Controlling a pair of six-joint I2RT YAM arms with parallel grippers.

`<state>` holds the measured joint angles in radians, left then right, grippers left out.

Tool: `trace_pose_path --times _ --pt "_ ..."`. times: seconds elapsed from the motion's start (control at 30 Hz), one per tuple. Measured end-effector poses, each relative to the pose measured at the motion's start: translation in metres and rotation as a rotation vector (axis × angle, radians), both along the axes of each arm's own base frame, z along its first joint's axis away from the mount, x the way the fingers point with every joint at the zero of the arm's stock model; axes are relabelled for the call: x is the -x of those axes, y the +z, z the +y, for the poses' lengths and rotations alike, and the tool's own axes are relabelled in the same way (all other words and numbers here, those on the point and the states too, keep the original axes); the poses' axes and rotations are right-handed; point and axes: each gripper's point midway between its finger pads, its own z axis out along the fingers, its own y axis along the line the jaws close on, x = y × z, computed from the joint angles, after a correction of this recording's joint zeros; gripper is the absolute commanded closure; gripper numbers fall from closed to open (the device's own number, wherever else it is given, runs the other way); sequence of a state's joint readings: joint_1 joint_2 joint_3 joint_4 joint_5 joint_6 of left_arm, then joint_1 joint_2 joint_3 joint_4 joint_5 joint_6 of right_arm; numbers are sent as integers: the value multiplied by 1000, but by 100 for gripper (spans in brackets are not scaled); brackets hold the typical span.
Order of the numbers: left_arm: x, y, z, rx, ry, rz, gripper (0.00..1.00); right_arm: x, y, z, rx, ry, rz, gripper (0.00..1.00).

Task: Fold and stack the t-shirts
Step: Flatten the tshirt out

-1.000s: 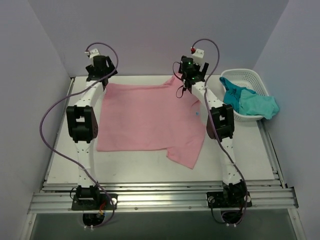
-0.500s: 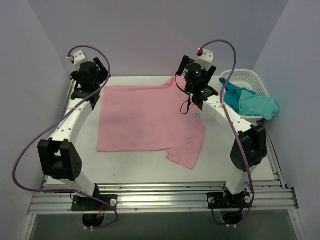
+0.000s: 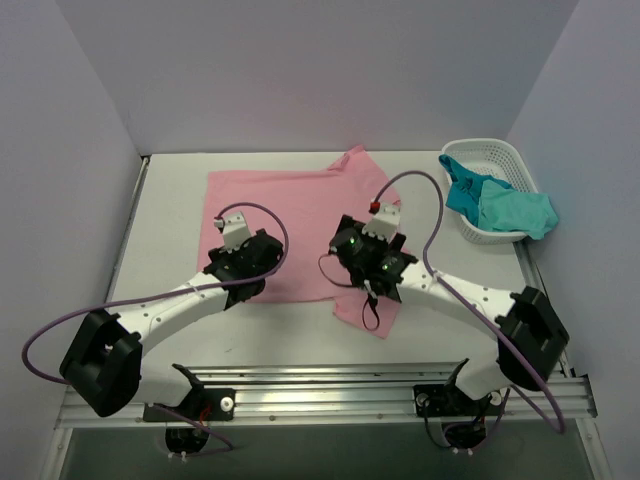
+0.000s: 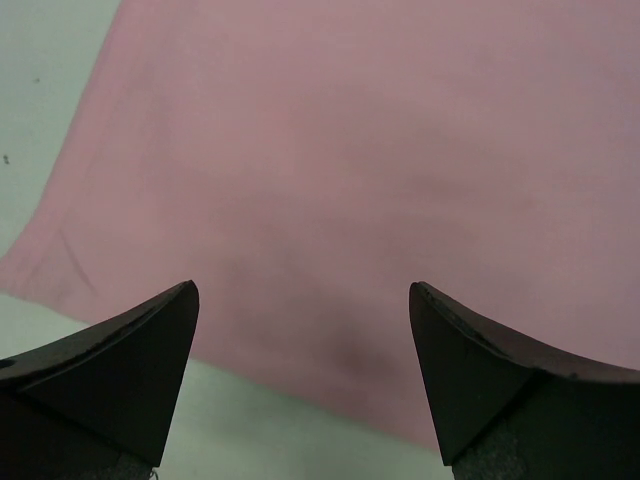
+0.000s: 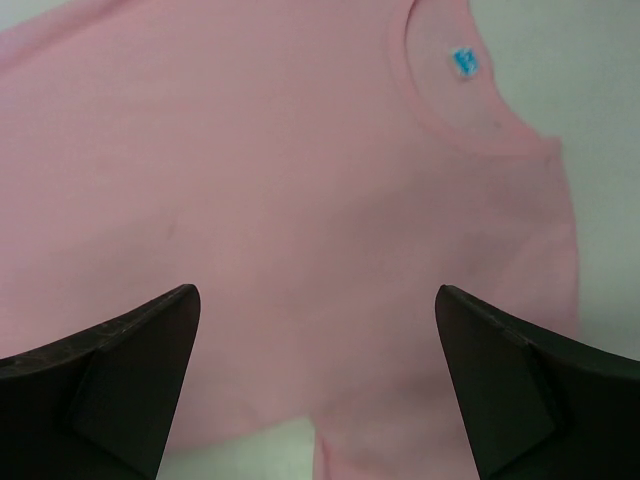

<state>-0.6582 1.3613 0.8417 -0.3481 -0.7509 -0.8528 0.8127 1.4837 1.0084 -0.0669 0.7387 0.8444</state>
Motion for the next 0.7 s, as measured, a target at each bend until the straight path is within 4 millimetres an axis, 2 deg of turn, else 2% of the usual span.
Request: trace_pose_path --times 0.07,0.13,0.27,0.37,0.43,0.5,0.57,0.67,0.7 --pt "19 4 -16 9 -18 -11 6 36 -3 12 -49 51 6 0" --pt "33 5 -16 30 -7 -22 6 68 -11 10 -92 72 24 0" --pt "61 -3 5 63 26 -35 6 122 -29 -6 -152 103 49 3" --pt "78 -4 21 104 23 -73 6 151 -30 -2 -218 182 34 6" --pt "82 -5 26 131 10 -108 6 157 -28 3 -264 218 13 12" --pt "85 -9 27 142 -15 -127 6 152 -28 7 -281 229 -4 7" --pt "82 -10 21 136 -74 -146 6 141 -30 15 -302 232 -8 0" --pt "75 -4 9 116 -155 -177 6 121 -33 25 -371 260 -7 0" --pt "71 0 5 118 -175 -197 6 113 -35 21 -392 256 -15 8"
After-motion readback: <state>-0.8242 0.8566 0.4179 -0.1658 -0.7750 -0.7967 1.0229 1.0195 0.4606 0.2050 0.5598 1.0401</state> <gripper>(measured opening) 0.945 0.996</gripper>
